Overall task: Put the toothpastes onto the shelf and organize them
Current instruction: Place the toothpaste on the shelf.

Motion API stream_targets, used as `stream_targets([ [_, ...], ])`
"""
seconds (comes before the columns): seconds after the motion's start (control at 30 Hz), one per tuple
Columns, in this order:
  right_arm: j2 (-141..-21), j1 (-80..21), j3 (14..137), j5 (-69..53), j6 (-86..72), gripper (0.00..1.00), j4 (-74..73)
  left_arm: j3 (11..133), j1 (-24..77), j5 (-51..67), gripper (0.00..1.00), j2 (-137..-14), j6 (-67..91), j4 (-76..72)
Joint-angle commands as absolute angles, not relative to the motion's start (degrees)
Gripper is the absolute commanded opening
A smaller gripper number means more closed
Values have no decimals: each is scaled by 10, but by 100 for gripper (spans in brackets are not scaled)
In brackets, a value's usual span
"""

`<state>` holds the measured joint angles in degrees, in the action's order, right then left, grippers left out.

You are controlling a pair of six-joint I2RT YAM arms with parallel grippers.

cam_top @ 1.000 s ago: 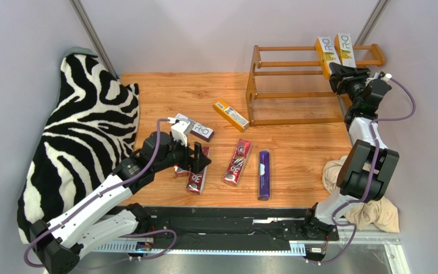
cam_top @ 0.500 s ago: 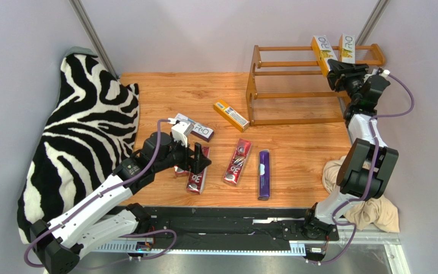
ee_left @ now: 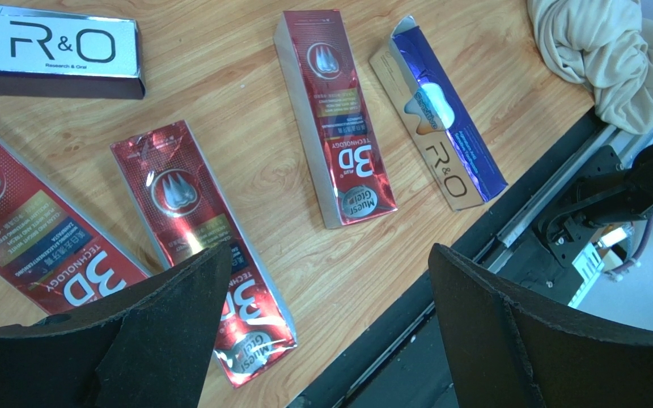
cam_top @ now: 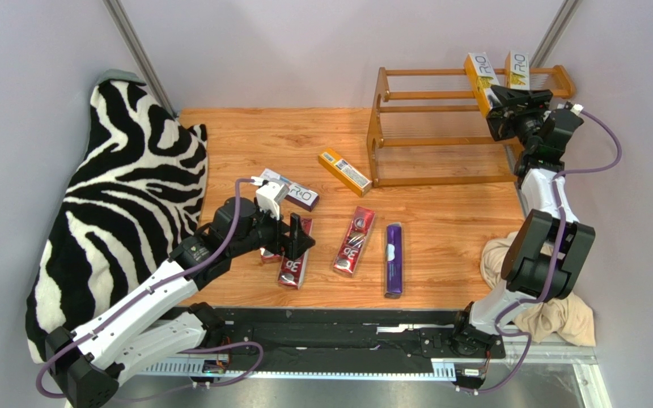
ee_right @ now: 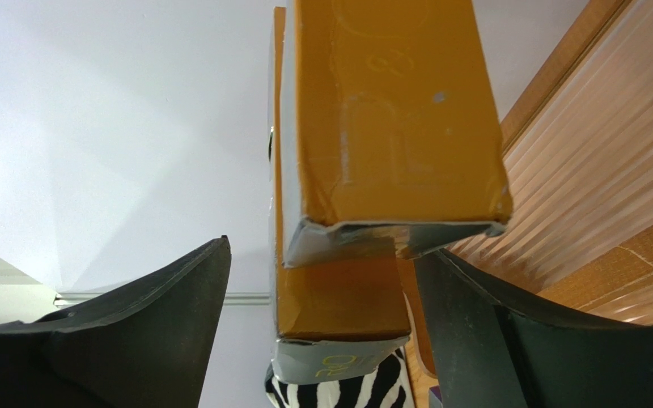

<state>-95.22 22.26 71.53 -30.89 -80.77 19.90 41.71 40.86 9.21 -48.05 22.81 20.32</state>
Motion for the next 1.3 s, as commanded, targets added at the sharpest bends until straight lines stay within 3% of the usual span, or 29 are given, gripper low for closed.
stream_targets([
  [0.0, -911, 221, 728, -295, -788, 87, 207, 414, 410, 103, 95, -473, 221, 182],
  [0.07, -902, 222, 723, -292, -782, 100, 208, 412, 410, 105, 95, -475, 221, 181],
  [1.27, -824, 236, 636, -328, -764, 100, 183, 407, 410, 116, 95, -478, 222, 174],
])
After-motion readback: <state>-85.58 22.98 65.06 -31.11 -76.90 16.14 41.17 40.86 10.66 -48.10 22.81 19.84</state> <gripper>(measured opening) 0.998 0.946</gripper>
